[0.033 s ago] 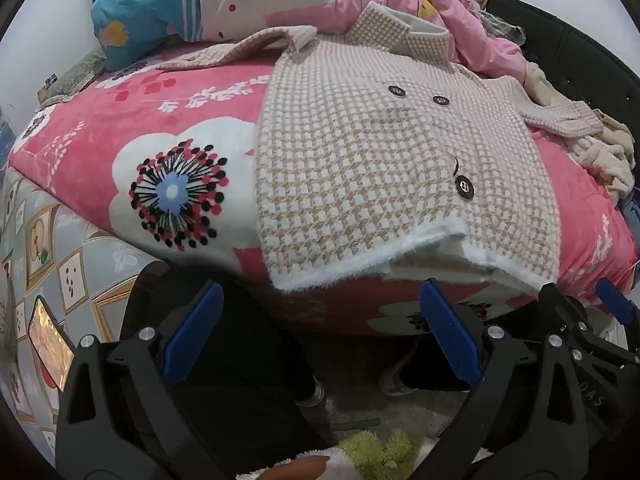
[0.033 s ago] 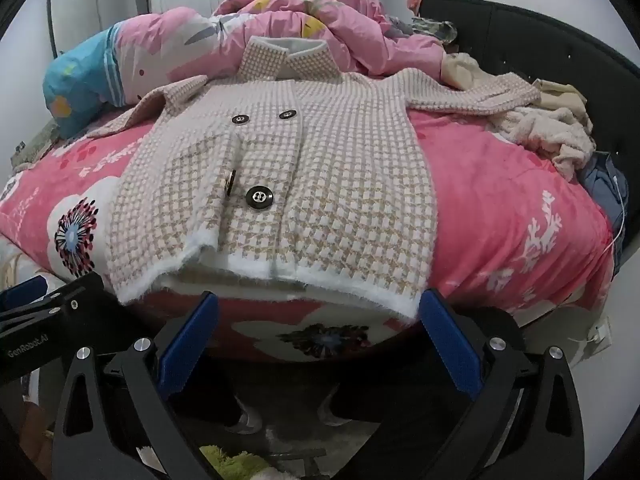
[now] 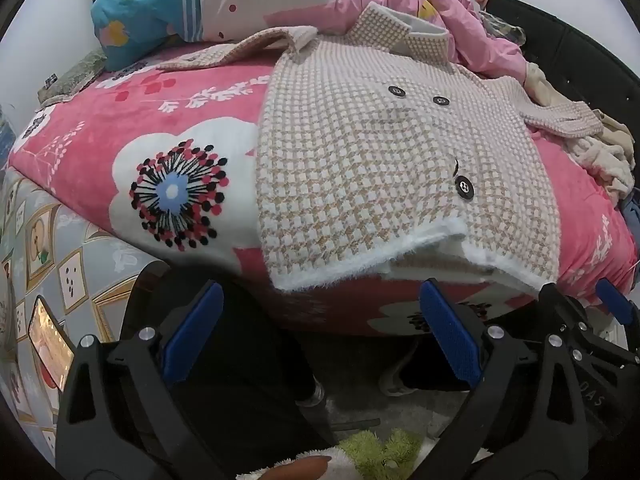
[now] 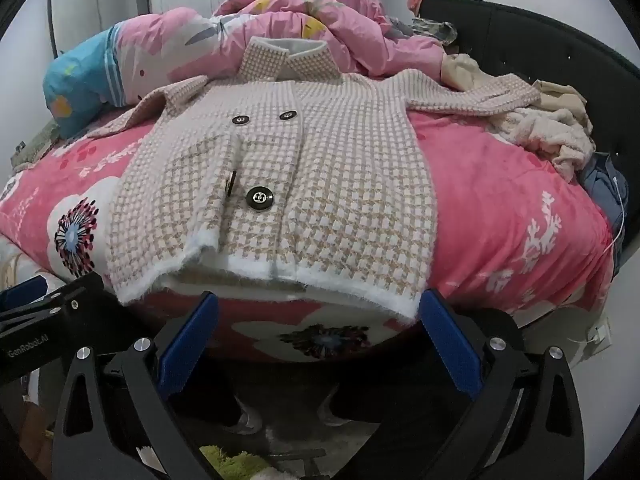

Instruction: Fold large clothes

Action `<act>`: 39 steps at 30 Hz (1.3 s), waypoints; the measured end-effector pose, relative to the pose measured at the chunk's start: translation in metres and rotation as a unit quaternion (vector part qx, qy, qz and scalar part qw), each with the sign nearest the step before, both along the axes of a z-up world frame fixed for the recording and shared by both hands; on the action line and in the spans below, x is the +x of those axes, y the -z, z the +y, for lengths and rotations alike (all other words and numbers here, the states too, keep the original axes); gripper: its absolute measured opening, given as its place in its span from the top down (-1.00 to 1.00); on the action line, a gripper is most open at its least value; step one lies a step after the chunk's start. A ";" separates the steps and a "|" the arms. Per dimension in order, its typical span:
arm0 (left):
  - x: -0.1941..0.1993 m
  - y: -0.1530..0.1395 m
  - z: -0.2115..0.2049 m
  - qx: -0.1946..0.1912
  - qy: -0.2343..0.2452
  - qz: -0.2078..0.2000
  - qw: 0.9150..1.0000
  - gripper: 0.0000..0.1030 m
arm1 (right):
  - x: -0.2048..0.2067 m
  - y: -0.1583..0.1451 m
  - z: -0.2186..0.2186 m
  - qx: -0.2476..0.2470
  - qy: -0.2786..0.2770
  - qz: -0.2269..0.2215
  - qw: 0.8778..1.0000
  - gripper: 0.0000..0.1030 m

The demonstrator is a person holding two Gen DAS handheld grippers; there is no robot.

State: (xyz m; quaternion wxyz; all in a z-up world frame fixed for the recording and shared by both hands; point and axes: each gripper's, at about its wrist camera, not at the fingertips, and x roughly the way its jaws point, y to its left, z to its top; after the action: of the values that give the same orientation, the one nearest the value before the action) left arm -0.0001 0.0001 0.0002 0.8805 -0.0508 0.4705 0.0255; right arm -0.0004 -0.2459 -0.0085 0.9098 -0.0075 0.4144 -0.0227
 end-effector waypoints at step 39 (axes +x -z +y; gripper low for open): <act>0.004 0.000 0.006 -0.002 0.000 0.001 1.000 -0.85 | 0.001 -0.006 0.005 -0.023 0.002 -0.009 1.000 -0.90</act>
State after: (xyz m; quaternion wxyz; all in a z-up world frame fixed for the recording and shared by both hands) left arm 0.0039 0.0064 0.0003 0.8799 -0.0531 0.4715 0.0248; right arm 0.0004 -0.2406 -0.0024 0.9131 -0.0279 0.4053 -0.0340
